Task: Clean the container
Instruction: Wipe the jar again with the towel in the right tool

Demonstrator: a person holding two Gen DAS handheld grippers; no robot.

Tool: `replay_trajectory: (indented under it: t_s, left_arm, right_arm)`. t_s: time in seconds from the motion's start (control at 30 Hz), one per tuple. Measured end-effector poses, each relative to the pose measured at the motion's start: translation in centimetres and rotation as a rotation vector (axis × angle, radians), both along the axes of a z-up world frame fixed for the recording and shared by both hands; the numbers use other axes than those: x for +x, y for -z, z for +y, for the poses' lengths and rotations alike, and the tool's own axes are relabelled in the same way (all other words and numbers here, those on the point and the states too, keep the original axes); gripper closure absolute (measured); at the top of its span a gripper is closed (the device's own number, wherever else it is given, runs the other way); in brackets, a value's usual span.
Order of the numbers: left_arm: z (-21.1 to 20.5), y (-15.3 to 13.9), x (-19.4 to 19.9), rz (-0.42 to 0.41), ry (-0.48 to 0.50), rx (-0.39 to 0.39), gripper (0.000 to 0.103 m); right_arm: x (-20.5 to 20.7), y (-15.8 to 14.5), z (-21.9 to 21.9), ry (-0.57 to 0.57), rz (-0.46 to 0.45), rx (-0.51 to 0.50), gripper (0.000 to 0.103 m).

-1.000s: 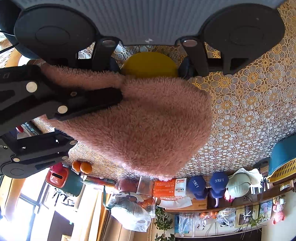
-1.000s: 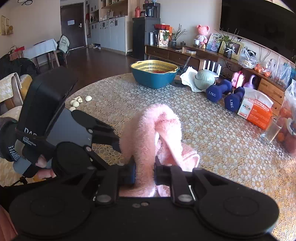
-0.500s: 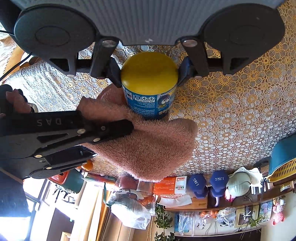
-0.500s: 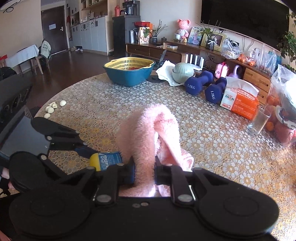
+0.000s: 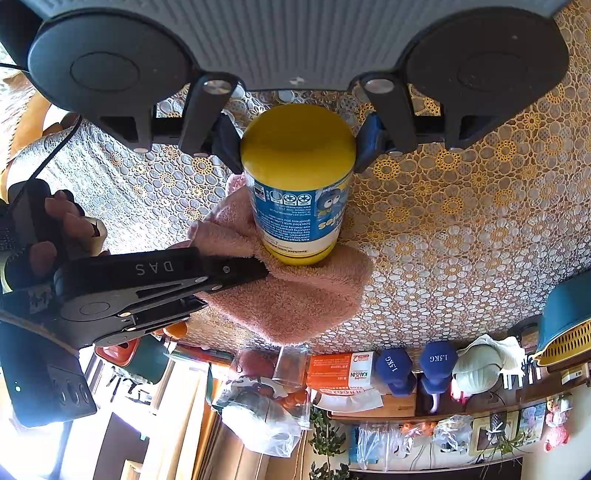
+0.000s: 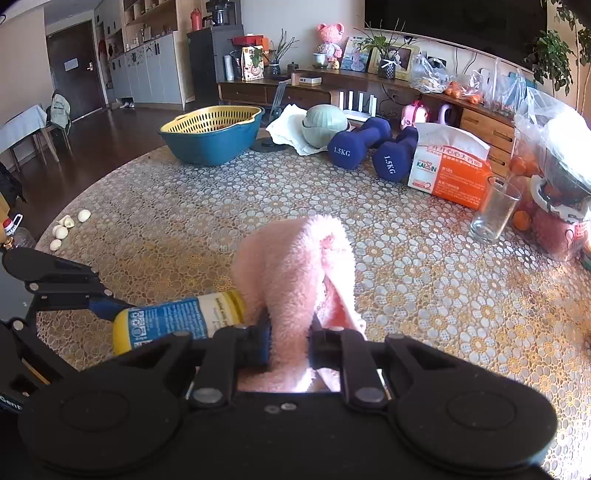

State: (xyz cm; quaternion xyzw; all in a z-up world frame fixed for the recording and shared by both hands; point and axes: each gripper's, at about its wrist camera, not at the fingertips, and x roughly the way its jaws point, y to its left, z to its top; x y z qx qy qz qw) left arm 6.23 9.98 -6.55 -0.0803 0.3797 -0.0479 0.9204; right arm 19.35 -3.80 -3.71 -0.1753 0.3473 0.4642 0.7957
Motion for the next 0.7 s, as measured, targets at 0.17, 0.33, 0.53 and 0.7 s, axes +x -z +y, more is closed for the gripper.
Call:
replay_trajectory:
  t_s: [0.17, 0.33, 0.53, 0.7]
  left_arm:
    - [0.1, 0.4, -0.2, 0.014, -0.003, 0.001, 0.041]
    - [0.2, 0.7, -0.2, 0.025, -0.006, 0.003, 0.041]
    - [0.2, 0.8, -0.4, 0.026, -0.011, 0.003, 0.041]
    - [0.1, 0.7, -0.3, 0.023, -0.007, 0.011, 0.041]
  right_arm:
    - [0.5, 1.1, 0.4, 0.010, 0.010, -0.037, 0.086]
    - [0.0, 2.0, 1.0, -0.004, -0.014, -0.067, 0.086]
    - [-1.0, 2.1, 1.2, -0.022, -0.072, -0.100, 0.088]
    - [-1.2, -0.7, -0.8, 0.011, -0.093, -0.021, 0.088]
